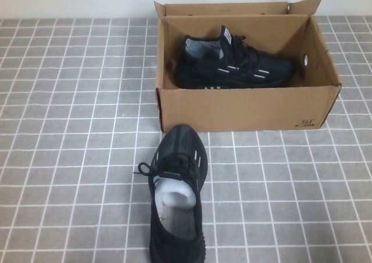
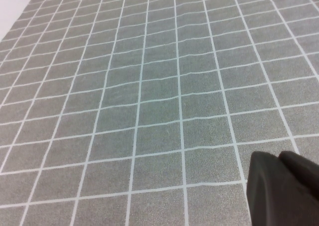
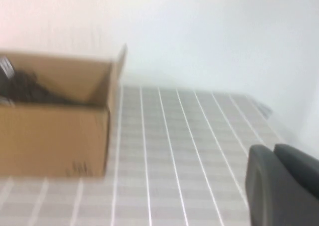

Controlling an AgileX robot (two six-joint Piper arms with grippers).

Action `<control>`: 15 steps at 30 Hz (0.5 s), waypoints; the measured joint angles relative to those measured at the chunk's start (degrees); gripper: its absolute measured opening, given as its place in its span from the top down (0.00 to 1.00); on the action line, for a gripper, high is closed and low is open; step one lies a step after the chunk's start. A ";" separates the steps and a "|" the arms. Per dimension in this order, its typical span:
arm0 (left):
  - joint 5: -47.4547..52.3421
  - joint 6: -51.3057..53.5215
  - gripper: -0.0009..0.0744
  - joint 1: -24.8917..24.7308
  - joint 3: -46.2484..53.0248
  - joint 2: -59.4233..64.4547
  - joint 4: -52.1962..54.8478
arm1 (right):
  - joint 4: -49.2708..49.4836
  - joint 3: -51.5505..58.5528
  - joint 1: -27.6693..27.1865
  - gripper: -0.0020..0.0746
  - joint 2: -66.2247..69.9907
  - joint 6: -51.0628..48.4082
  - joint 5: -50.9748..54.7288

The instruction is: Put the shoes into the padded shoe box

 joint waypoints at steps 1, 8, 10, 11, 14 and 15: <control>0.11 0.00 0.99 0.00 0.00 0.00 0.00 | -0.09 2.43 -0.40 0.98 -1.28 0.00 0.00; 0.11 0.00 0.99 0.00 0.00 0.00 0.00 | -0.22 11.22 -2.21 0.98 -3.19 1.94 5.43; 0.11 0.00 0.99 0.00 0.00 0.00 0.00 | -0.45 11.32 -2.21 0.98 -3.19 2.14 6.57; 0.11 0.00 0.99 0.00 0.00 0.00 0.00 | -0.58 11.32 -2.21 0.98 -3.19 2.14 6.84; 0.11 0.00 0.99 0.00 0.00 0.00 0.00 | -0.58 11.32 -2.21 0.98 -3.19 2.14 6.84; 0.11 0.00 0.99 0.00 0.00 0.00 0.00 | -0.58 11.32 -2.21 0.98 -3.19 2.14 6.84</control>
